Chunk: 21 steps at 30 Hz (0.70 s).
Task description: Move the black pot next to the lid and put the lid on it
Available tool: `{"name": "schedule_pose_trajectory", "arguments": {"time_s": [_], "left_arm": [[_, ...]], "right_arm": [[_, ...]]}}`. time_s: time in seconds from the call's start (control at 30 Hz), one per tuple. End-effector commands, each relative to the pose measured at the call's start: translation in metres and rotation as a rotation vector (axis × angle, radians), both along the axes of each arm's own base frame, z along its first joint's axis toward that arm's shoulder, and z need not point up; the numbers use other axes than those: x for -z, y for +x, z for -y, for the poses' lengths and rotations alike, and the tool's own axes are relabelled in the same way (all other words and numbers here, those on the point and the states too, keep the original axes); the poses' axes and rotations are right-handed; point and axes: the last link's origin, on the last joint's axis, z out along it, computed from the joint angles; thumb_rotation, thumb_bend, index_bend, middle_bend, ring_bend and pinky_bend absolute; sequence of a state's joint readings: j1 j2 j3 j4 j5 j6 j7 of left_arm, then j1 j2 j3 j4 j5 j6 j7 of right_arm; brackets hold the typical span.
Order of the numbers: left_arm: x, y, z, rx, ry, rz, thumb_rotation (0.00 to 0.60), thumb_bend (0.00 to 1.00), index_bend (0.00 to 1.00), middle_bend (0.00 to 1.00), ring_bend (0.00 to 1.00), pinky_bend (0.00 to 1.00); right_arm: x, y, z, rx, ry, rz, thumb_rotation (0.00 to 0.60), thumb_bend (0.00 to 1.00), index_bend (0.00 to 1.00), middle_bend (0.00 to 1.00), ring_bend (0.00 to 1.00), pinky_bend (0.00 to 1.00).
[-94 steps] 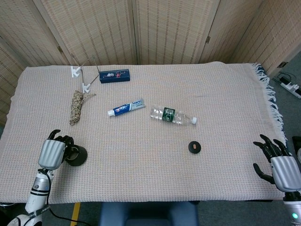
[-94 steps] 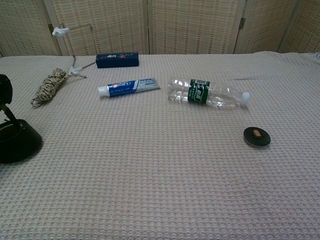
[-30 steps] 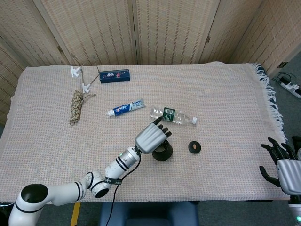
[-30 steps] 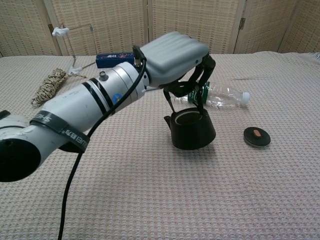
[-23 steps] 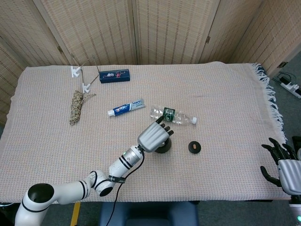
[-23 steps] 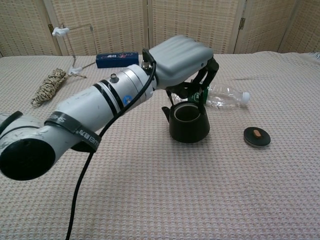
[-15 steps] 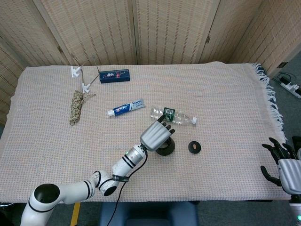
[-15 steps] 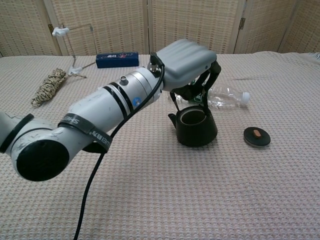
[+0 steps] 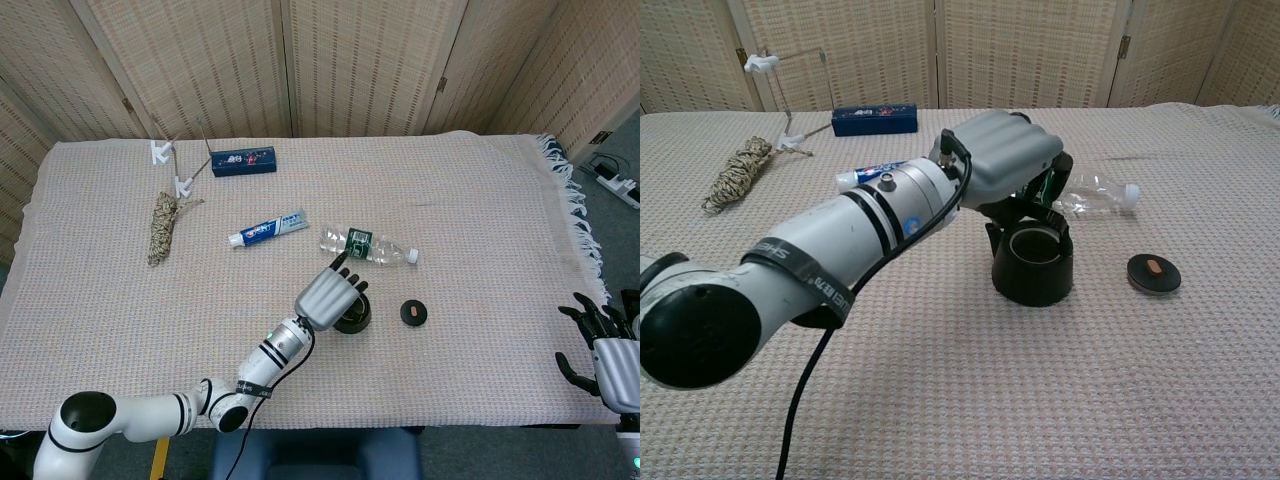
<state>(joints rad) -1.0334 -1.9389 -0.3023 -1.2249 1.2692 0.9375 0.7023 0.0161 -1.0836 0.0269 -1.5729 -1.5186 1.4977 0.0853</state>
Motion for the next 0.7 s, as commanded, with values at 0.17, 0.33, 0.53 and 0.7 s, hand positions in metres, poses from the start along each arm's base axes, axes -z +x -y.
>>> {"name": "schedule_pose_trajectory", "arguments": {"time_s": [0.17,0.33,0.53,0.7], "left_arm": [[-0.013,-0.009,0.011,-0.085,-0.043,-0.067,0.6,0.35,0.04,0.07,0.0,0.0],[-0.02,-0.014,0.018,-0.125,-0.073,-0.11,0.6,0.25,0.0,0.0,0.0,0.0],[-0.031,-0.023,0.026,-0.181,-0.103,-0.166,0.6,0.2,0.0,0.0,0.0,0.0],[-0.048,-0.03,0.031,-0.19,-0.091,-0.124,0.6,0.2,0.0,0.0,0.0,0.0]], "right_arm": [[-0.001,0.001,0.0,-0.007,-0.005,-0.002,0.6,0.38,0.2,0.12,0.23,0.11],[-0.001,0.003,0.0,-0.01,-0.006,-0.002,0.6,0.38,0.2,0.12,0.23,0.11],[0.0,0.005,0.001,-0.019,-0.001,-0.007,0.6,0.38,0.2,0.12,0.23,0.11],[-0.001,0.008,0.002,-0.024,0.005,-0.021,0.6,0.38,0.2,0.12,0.23,0.11]]}}
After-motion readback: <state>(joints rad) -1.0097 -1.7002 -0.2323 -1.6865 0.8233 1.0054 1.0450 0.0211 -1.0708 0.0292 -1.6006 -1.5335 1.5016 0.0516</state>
